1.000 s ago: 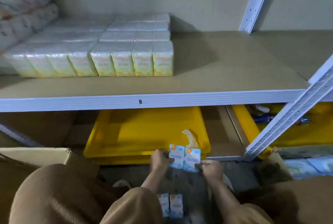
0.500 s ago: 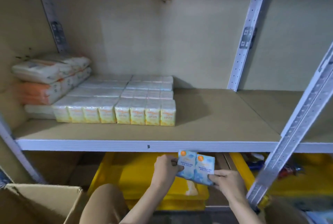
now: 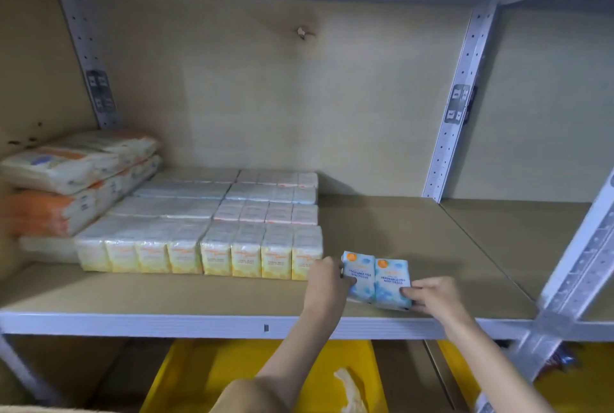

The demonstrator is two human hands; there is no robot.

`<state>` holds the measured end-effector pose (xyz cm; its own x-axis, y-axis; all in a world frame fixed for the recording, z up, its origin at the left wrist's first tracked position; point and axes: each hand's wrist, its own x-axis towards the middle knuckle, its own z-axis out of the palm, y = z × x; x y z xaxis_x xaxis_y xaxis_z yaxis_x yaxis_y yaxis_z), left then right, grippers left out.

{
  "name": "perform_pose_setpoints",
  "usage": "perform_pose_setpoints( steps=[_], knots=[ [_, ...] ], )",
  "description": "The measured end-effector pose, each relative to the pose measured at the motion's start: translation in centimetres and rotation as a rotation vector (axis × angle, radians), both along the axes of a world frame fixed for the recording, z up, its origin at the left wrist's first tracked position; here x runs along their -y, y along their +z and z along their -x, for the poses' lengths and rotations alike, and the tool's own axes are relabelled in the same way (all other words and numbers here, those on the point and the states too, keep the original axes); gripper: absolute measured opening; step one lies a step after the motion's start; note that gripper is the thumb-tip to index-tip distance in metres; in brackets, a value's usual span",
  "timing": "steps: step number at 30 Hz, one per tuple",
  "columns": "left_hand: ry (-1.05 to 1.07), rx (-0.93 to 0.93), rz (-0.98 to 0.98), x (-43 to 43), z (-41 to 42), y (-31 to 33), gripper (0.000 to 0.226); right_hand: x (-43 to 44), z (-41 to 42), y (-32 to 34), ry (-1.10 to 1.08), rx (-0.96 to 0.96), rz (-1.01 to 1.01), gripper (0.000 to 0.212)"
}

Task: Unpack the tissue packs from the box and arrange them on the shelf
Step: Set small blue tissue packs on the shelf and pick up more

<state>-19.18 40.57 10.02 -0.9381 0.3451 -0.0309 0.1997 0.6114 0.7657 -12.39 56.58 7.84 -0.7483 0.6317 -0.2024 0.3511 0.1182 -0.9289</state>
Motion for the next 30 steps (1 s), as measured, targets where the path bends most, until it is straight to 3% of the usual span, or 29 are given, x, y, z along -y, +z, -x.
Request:
perform_pose_setpoints(
  steps=[5,7,9,11,14,16,24,30],
  knots=[
    [-0.067,-0.074,0.212,-1.5,1.6,-0.1,0.028,-1.2,2.8,-0.3,0.054,0.127,-0.176,0.009],
    [-0.106,-0.152,0.313,-1.7,1.5,-0.4,0.025,-1.3,3.2,-0.3,0.054,0.122,-0.384,0.022],
    [-0.136,-0.258,0.361,-1.9,0.9,-0.6,0.030,-0.9,2.9,0.3,0.078,0.094,-0.649,0.015],
    [-0.195,-0.326,0.362,-2.0,0.5,-0.9,0.039,-0.4,2.5,1.0,0.204,0.091,-0.778,0.029],
    [-0.300,-0.339,0.397,-2.1,0.3,-1.6,0.047,-0.5,2.2,0.2,0.465,0.135,-0.883,0.032],
    [-0.326,-0.345,0.453,-2.3,0.5,-2.1,0.047,-0.6,2.0,-0.7,0.544,0.153,-0.918,0.036],
    [-0.323,-0.369,0.521,-3.9,2.3,-2.8,0.039,-1.6,3.8,-2.3,0.449,0.023,-0.985,0.035],
    [-0.280,-0.369,0.521,-5.1,4.0,-2.5,0.040,-2.8,6.3,-1.7,0.411,0.069,-0.896,0.032]
  ],
)
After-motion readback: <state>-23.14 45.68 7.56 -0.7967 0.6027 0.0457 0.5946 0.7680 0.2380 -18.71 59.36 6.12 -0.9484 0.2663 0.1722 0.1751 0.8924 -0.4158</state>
